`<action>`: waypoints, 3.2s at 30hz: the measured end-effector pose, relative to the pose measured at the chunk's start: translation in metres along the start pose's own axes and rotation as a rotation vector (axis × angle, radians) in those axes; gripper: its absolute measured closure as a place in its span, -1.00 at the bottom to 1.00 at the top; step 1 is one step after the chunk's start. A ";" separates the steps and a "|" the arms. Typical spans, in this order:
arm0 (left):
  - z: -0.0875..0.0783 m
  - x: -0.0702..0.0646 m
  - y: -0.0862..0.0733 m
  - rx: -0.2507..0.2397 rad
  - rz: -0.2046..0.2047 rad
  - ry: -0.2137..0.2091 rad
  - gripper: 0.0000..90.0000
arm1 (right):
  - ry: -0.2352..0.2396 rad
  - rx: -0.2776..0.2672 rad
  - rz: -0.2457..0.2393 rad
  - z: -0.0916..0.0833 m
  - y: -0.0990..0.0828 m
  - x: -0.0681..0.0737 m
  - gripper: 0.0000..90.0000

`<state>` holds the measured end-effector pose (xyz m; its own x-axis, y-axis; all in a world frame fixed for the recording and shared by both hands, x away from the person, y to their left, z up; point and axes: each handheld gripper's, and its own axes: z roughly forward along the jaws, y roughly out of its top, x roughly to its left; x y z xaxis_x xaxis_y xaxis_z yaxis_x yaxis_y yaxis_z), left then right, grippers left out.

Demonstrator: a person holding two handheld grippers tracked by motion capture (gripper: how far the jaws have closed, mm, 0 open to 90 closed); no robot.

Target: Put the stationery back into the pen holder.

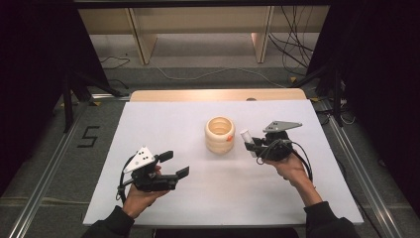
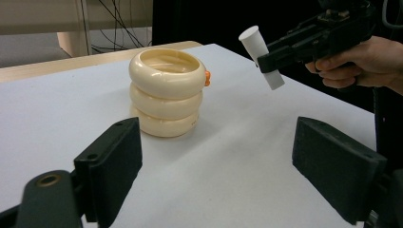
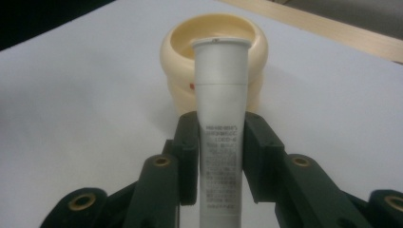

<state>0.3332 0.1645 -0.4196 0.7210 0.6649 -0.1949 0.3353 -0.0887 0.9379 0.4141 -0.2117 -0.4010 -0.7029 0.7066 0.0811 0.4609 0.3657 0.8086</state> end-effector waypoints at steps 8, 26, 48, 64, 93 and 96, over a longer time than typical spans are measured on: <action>0.000 0.000 0.000 0.000 0.002 0.002 -0.63 | 0.026 -0.037 -0.003 0.003 0.009 0.003 0.55; -0.001 0.001 0.000 0.001 0.002 0.006 -0.63 | 0.024 -0.150 -0.026 0.026 0.046 0.011 0.55; -0.001 0.001 0.000 -0.001 0.002 0.005 -0.63 | 0.005 -0.172 -0.018 0.049 0.070 0.012 0.55; -0.001 0.001 0.000 -0.005 -0.001 0.006 -0.63 | -0.019 -0.144 0.001 0.071 0.075 0.007 0.55; -0.001 0.001 0.000 -0.003 0.004 0.003 -0.63 | -0.014 -0.038 0.015 0.104 0.064 0.006 0.55; -0.002 0.001 0.000 -0.003 0.004 0.004 -0.63 | -0.015 -0.028 0.020 0.105 0.063 0.007 0.55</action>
<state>0.3330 0.1664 -0.4191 0.7202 0.6672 -0.1903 0.3305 -0.0887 0.9396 0.4957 -0.1202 -0.4103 -0.6856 0.7225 0.0891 0.4591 0.3342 0.8231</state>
